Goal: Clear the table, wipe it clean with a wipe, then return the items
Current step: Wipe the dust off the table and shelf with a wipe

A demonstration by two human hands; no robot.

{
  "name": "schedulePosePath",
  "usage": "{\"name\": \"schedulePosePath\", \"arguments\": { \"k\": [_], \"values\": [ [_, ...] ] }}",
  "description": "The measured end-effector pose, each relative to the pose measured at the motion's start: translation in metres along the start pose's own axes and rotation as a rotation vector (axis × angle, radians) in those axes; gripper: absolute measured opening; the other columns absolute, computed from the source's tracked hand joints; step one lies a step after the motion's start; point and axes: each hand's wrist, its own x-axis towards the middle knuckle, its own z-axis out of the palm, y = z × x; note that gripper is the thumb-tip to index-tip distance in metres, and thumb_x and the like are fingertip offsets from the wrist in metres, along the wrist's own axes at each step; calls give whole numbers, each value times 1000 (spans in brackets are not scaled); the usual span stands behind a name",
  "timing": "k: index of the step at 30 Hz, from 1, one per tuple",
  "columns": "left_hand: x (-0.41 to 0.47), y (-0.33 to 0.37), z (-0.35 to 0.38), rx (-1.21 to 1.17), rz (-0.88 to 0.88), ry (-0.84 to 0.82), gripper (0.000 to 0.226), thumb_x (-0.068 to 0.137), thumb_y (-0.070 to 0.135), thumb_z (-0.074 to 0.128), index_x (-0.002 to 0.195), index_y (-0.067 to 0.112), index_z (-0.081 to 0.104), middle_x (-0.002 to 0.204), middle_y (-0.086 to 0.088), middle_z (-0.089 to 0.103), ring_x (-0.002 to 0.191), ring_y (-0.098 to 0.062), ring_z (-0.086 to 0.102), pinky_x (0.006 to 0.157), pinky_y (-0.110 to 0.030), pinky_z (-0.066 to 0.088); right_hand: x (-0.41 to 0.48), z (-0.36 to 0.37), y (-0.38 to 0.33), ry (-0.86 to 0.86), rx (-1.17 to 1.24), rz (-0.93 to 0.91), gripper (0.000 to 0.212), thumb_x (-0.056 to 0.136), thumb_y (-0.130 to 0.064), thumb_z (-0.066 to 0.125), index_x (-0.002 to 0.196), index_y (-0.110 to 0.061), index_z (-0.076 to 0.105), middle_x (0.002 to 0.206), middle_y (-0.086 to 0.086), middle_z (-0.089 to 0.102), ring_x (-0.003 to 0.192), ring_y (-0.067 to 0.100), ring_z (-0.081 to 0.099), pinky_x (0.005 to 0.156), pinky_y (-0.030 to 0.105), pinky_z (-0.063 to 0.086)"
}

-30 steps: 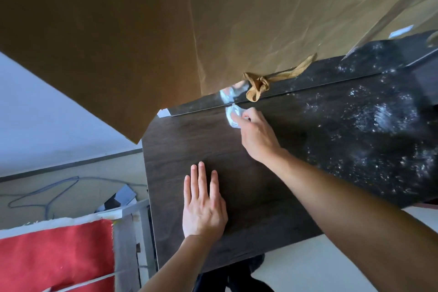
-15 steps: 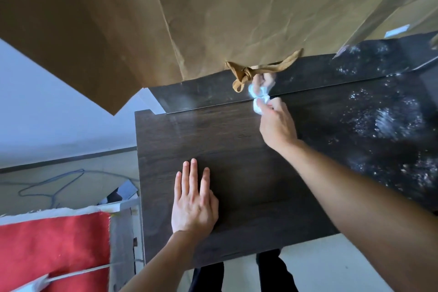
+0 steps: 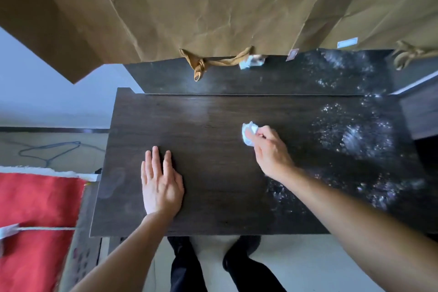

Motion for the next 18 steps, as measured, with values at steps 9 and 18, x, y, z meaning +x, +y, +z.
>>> {"name": "schedulePosePath", "arguments": {
  "k": [9,18],
  "values": [
    [-42,34,15,26,-43,10,56,88,27,30,136,3,44,151,-22,28,141,-38,21,115,-48,16,36,-46,53,183,-160,271,38,80,8,49,113,-4,64,97,19,50,84,36,52,71,36,45],
    [-44,36,12,27,-43,3,56,89,29,29,138,3,42,152,-22,26,142,-37,18,116,-49,16,-12,-40,44,33,-219,-162,11,90,-22,57,91,-19,67,84,-10,54,81,8,55,68,23,35]
  ]
}}
